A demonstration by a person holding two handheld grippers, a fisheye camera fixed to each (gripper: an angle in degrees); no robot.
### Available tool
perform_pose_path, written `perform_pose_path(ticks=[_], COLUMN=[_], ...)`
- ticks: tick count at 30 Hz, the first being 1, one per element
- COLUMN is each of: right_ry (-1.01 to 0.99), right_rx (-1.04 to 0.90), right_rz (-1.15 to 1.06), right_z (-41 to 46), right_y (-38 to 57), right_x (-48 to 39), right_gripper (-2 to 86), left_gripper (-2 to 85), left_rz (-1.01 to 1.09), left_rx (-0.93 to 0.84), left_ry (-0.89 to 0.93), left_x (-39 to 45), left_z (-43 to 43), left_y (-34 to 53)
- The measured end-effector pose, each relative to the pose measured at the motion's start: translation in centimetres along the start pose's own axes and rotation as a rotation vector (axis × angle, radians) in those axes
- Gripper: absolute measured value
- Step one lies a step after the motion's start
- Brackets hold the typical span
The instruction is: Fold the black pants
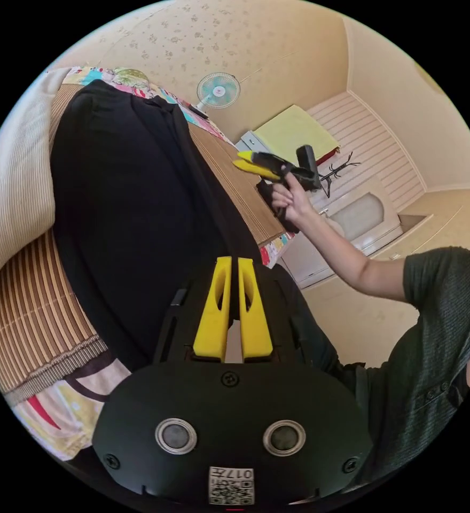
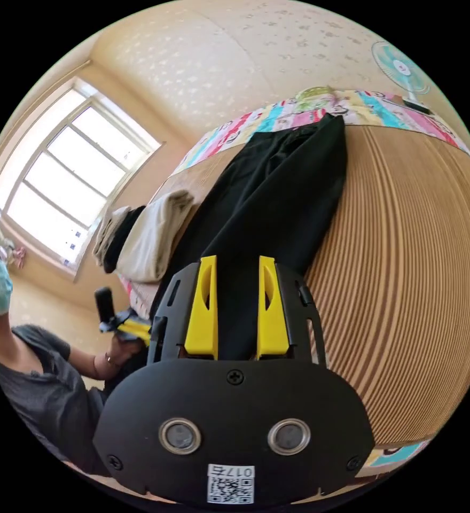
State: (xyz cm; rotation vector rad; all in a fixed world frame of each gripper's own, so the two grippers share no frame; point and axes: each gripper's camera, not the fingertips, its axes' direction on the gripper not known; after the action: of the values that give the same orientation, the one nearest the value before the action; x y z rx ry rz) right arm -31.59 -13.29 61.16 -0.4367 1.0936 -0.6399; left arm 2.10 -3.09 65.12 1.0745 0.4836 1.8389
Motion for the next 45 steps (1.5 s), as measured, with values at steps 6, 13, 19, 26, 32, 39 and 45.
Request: perform_pose_path(ticks=[6, 13, 19, 26, 32, 39, 45], right_ry=[0.376, 0.755, 0.622, 0.149, 0.145, 0.212, 0.156], right_rx=[0.034, -0.069, 0.380, 0.118, 0.068, -0.020, -0.030], right_rz=[0.167, 0.288, -0.036, -0.231, -0.265, -0.159, 0.067], right_z=[9.5, 16.9, 16.5, 26.0, 22.6, 12.7, 8.2], right_y=[-19.9, -28.0, -25.5, -27.0, -21.4, -3.2, 11.5], right_x=[3.8, 3.7, -10.9, -18.2, -19.2, -14.7, -10.7], right_gripper=[18.3, 8.2, 3.7, 5.3, 6.6, 8.9, 10.6], left_gripper=[-0.2, -0.4, 0.2, 8.7, 6.7, 7.7, 7.4], left_rz=[-0.038, -0.047, 0.233, 0.148, -0.023, -0.011, -0.040], left_rx=[-0.029, -0.078, -0.296, -0.405, -0.306, -0.295, -0.250], left_ry=[0.167, 0.331, 0.209, 0.034, 0.046, -0.162, -0.307], left_x=[-2.2, -3.3, 0.4, -0.3, -2.6, 1.6, 4.7], left_z=[1.5, 2.9, -0.5, -3.0, -2.9, -1.6, 0.5], left_y=[-1.3, -2.6, -3.8, -3.5, -3.7, -4.0, -3.8])
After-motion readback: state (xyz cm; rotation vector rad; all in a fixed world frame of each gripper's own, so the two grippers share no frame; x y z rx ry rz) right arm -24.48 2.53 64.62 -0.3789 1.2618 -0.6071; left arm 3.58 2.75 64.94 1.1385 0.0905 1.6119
